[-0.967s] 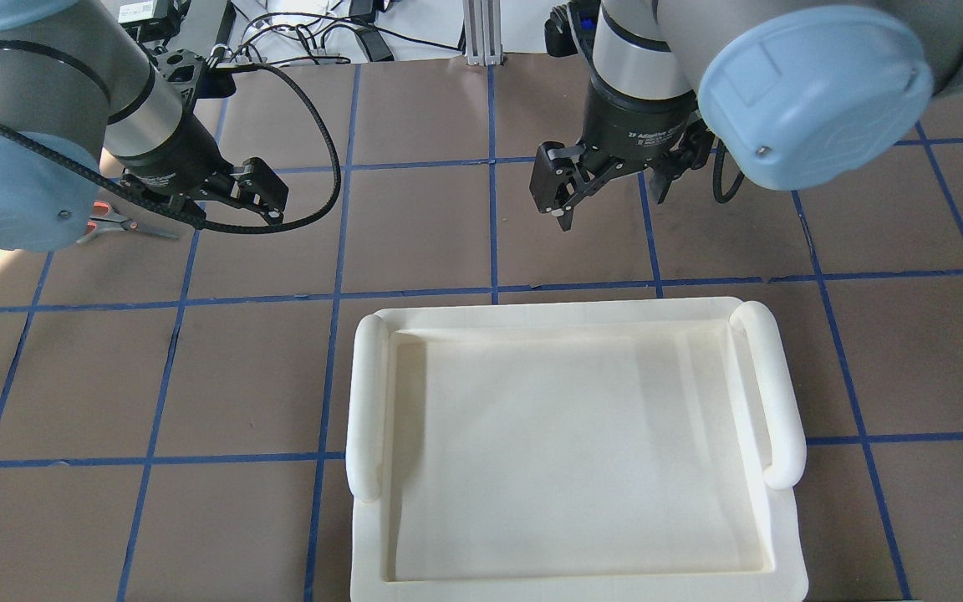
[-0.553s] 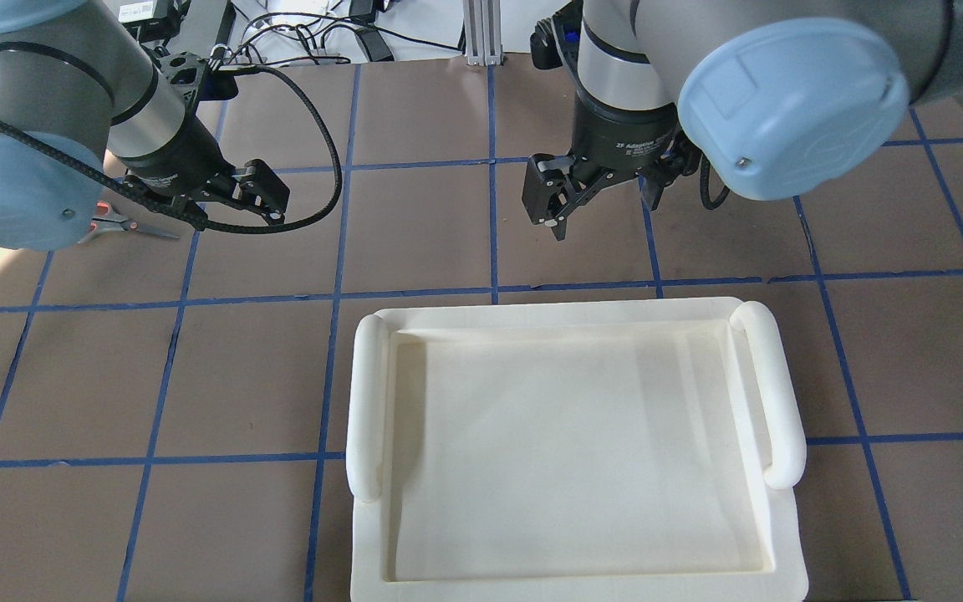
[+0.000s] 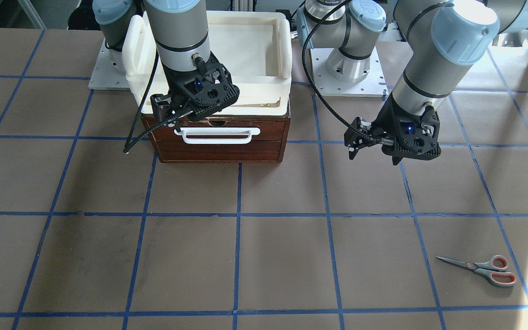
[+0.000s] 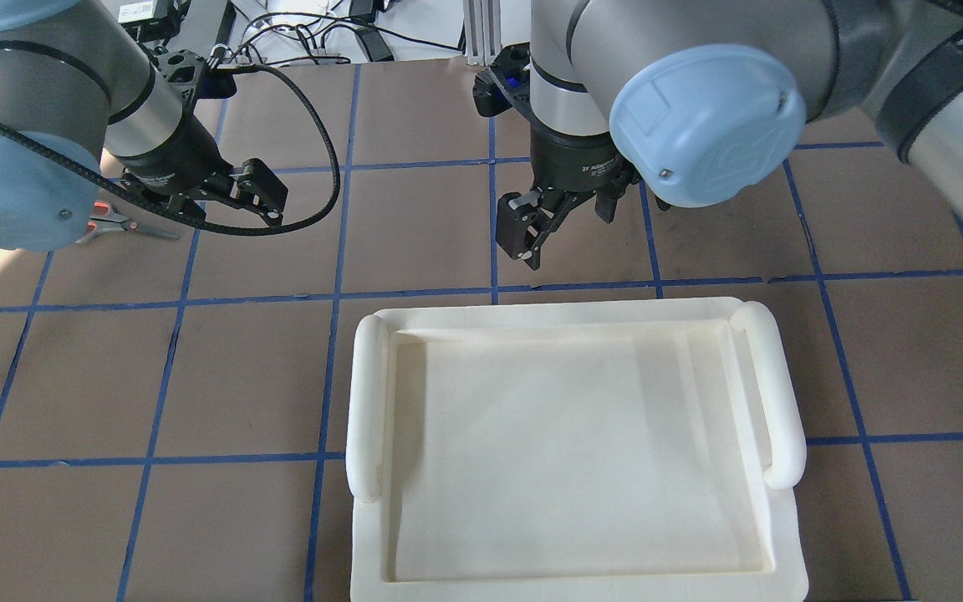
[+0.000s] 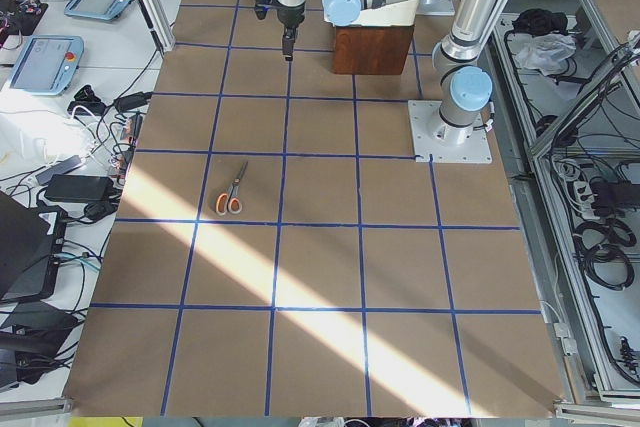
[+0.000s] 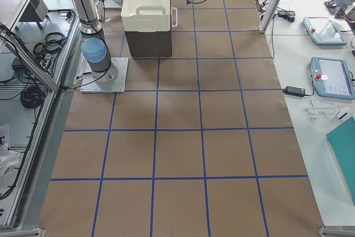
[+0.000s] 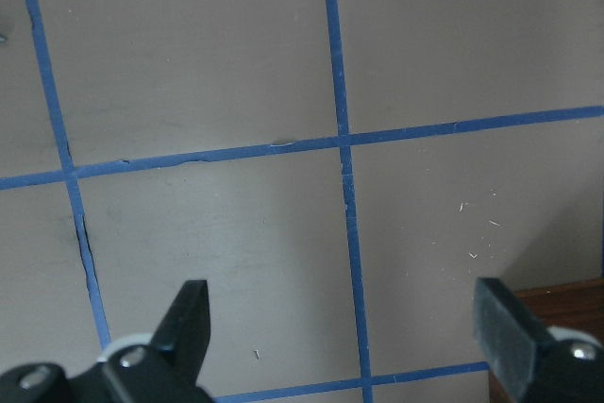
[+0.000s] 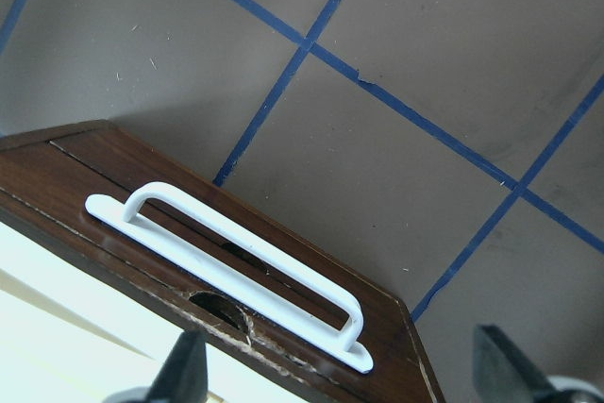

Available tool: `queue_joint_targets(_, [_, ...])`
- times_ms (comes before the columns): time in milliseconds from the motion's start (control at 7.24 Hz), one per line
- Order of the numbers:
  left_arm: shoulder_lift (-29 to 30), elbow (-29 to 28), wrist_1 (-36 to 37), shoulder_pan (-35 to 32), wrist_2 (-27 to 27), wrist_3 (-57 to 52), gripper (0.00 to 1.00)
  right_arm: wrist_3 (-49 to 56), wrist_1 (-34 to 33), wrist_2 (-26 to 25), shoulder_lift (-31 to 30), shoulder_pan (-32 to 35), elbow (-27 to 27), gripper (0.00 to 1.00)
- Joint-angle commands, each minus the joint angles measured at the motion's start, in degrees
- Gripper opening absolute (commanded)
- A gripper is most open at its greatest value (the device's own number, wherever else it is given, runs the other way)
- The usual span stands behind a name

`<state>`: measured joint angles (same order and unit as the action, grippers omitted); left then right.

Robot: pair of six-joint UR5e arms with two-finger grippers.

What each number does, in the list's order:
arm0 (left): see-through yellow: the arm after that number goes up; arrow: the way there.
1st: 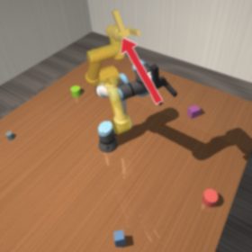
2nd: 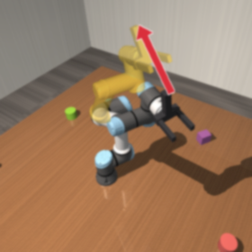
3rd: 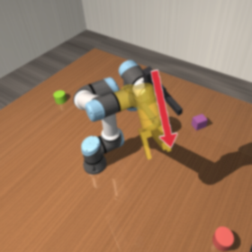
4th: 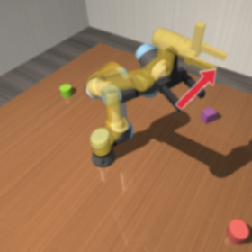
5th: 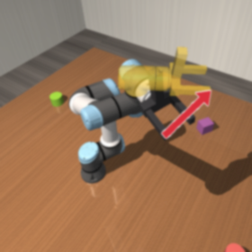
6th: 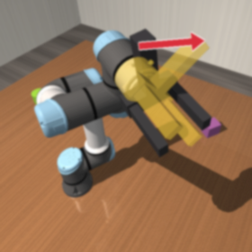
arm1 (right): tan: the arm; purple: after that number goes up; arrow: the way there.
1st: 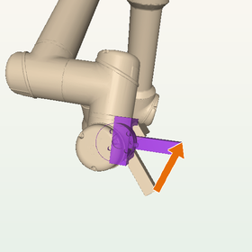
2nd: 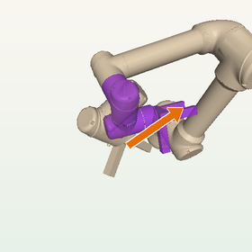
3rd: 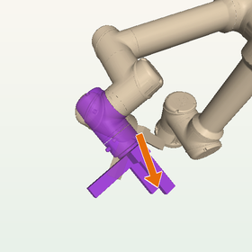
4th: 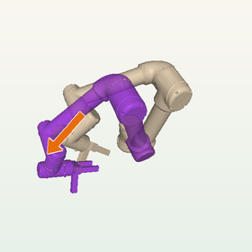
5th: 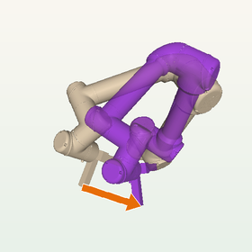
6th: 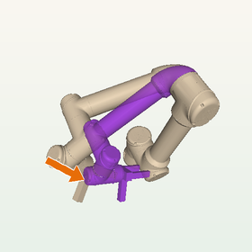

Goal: Place scissors in drawer with both arms

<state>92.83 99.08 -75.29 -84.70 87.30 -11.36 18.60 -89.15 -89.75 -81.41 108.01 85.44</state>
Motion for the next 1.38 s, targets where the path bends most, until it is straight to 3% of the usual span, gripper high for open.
queue_joint_targets(0, [0.24,-0.72,1.44,1.81,0.33,-6.86,1.0,12.28,-0.06,-0.17,3.17,-0.95,-0.71,1.0])
queue_joint_targets(276, [1.03,-0.38,1.72,4.44,0.25,-19.5,1.0,27.55,-0.06,0.19,7.3,-2.09,-4.21,1.0])
queue_joint_targets(553, [1.47,-0.38,1.9,6.47,0.07,-22.21,1.0,42.25,0.02,2.28,9.25,-2.01,-4.67,1.0])
queue_joint_targets(691, [1.65,-0.29,1.81,6.48,0.33,-22.38,1.0,45.18,0.2,3.43,10.04,-1.75,-4.32,1.0])
queue_joint_targets(967, [2.7,-0.63,2.42,6.82,0.51,-33.14,1.0,53.44,1.26,3.53,12.59,-1.75,-4.06,1.0])
queue_joint_targets(1244, [3.14,-0.55,3.39,8.14,0.42,-34.34,1.0,55.32,1.61,3.44,13.99,-1.14,-3.7,1.0])
